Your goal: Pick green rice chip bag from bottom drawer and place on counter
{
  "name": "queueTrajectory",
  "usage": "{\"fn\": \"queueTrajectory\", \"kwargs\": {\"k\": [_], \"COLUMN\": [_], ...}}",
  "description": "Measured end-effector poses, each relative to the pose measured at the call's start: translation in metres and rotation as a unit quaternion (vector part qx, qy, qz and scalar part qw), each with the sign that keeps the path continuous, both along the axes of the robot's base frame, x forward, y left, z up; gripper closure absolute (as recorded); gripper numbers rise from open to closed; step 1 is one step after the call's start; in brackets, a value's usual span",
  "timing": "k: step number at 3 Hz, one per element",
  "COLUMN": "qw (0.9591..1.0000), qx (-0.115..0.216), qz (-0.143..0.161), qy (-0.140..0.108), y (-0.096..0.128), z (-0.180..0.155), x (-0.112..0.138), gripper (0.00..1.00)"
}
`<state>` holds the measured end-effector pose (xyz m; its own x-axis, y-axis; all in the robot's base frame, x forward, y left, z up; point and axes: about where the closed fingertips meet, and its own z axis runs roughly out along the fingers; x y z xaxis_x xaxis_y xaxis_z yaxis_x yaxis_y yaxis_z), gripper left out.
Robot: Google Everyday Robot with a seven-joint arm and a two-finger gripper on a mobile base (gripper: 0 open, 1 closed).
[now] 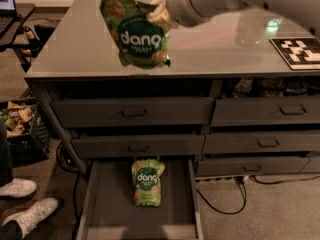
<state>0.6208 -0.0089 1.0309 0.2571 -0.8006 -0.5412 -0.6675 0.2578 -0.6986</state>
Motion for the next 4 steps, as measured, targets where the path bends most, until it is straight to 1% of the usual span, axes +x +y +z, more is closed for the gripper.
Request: {"fn": "queueTrajectory", "kwargs": {"k": [1, 2, 3, 4], "qw": [0.9999, 0.9998, 0.9992, 0.9971], "qx": [-0.009, -0.016, -0.022, -0.035], "qz": [-0.002, -0.002, 0.002, 0.008], "qy": [-0.009, 0.006, 0.033, 0.068], "y": [-0.009, -0.011, -0.005, 0.008], "z": [0.018, 0.015, -0.003, -0.032], "x": [0.025, 0.061, 0.100, 0.149], "gripper": [1.00, 1.00, 1.00, 1.00]}}
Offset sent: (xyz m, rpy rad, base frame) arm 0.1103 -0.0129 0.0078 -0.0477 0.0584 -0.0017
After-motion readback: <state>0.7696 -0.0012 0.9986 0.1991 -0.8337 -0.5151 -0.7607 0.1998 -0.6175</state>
